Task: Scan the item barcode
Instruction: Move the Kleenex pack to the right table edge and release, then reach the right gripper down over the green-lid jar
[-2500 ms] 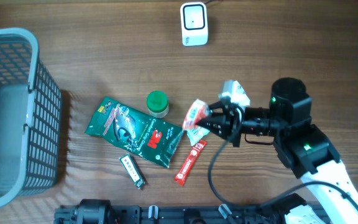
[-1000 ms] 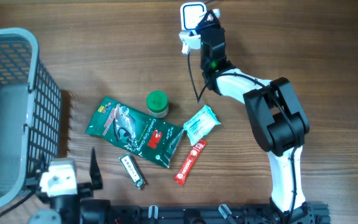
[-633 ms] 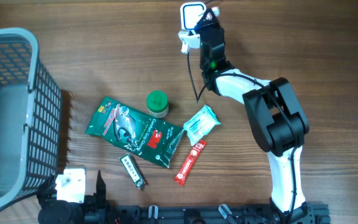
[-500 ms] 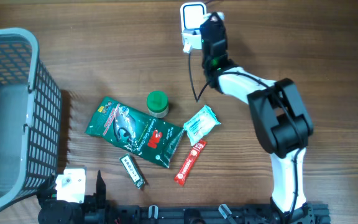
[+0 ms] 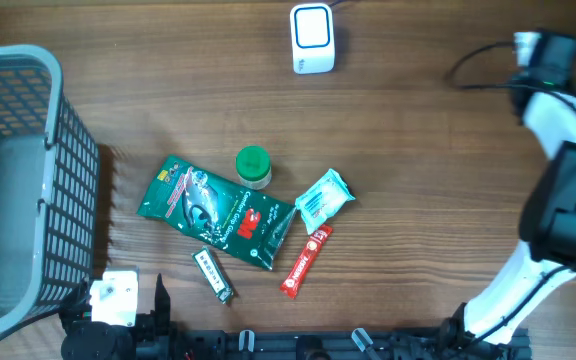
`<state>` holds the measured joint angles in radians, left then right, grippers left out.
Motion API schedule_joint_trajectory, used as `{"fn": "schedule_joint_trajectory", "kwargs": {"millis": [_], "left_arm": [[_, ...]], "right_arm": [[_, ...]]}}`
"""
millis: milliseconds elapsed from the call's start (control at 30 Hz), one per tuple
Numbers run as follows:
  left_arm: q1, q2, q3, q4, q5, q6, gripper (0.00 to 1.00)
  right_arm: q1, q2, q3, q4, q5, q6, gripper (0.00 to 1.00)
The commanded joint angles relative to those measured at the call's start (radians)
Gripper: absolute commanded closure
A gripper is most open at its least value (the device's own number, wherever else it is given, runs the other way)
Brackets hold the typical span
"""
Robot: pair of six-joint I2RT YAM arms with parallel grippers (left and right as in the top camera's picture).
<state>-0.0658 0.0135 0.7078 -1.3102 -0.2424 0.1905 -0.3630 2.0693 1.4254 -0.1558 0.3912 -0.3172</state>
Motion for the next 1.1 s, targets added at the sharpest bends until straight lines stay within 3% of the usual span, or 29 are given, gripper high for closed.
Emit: {"fn": "schedule_joint_trajectory", "kwargs": {"millis": [0, 100, 200, 233, 267, 300, 433, 533, 633, 700, 733, 833, 933, 1067], "left_arm": [[-0.004, -0.006, 0.003, 0.003, -0.01, 0.016, 0.0], [-0.004, -0.006, 0.003, 0.003, -0.01, 0.016, 0.0], [-0.004, -0.006, 0.003, 0.003, -0.01, 0.016, 0.0], [-0.004, -0.006, 0.003, 0.003, -0.01, 0.016, 0.0], [-0.004, -0.006, 0.003, 0.003, -0.01, 0.016, 0.0], [-0.004, -0.006, 0.003, 0.003, -0.01, 0.016, 0.0], [-0.004, -0.006, 0.003, 0.003, -0.01, 0.016, 0.0], [-0.004, -0.006, 0.003, 0.003, -0.01, 0.016, 0.0], [-0.004, -0.006, 0.003, 0.003, -0.01, 0.016, 0.0], [-0.004, -0.006, 0.003, 0.003, -0.01, 0.016, 0.0], [-0.004, -0.006, 0.003, 0.003, -0.01, 0.016, 0.0], [-0.004, -0.006, 0.003, 0.003, -0.01, 0.016, 0.0], [-0.004, -0.006, 0.003, 0.003, -0.01, 0.016, 0.0], [-0.004, -0.006, 0.003, 0.003, -0.01, 0.016, 0.0]], "right_arm": [[-0.142, 0.022, -0.007, -0.013, -0.15, 0.429, 0.96], [-0.24, 0.078, -0.011, -0.018, -0.203, 0.494, 0.95], [-0.291, 0.076, -0.004, -0.018, -0.235, 0.503, 0.8], [-0.299, 0.061, 0.006, -0.026, -0.279, 0.507, 0.67], [-0.299, 0.033, 0.023, -0.04, -0.363, 0.522, 0.18], [-0.297, -0.003, 0.045, -0.058, -0.468, 0.541, 0.0], [-0.244, -0.198, 0.076, -0.143, -0.853, 0.636, 0.0], [-0.148, -0.345, 0.076, -0.278, -0.926, 0.764, 0.0], [0.023, -0.443, 0.076, -0.424, -0.99, 0.772, 0.0], [0.164, -0.462, 0.076, -0.491, -1.061, 0.669, 0.0], [0.281, -0.46, 0.072, -0.531, -1.115, 0.547, 0.0], [0.56, -0.424, 0.052, -0.607, -1.065, 0.277, 0.0], [0.777, -0.364, 0.052, -0.6, -0.851, 0.238, 0.0], [0.98, -0.297, 0.052, -0.55, -0.721, 0.151, 0.0]]}}
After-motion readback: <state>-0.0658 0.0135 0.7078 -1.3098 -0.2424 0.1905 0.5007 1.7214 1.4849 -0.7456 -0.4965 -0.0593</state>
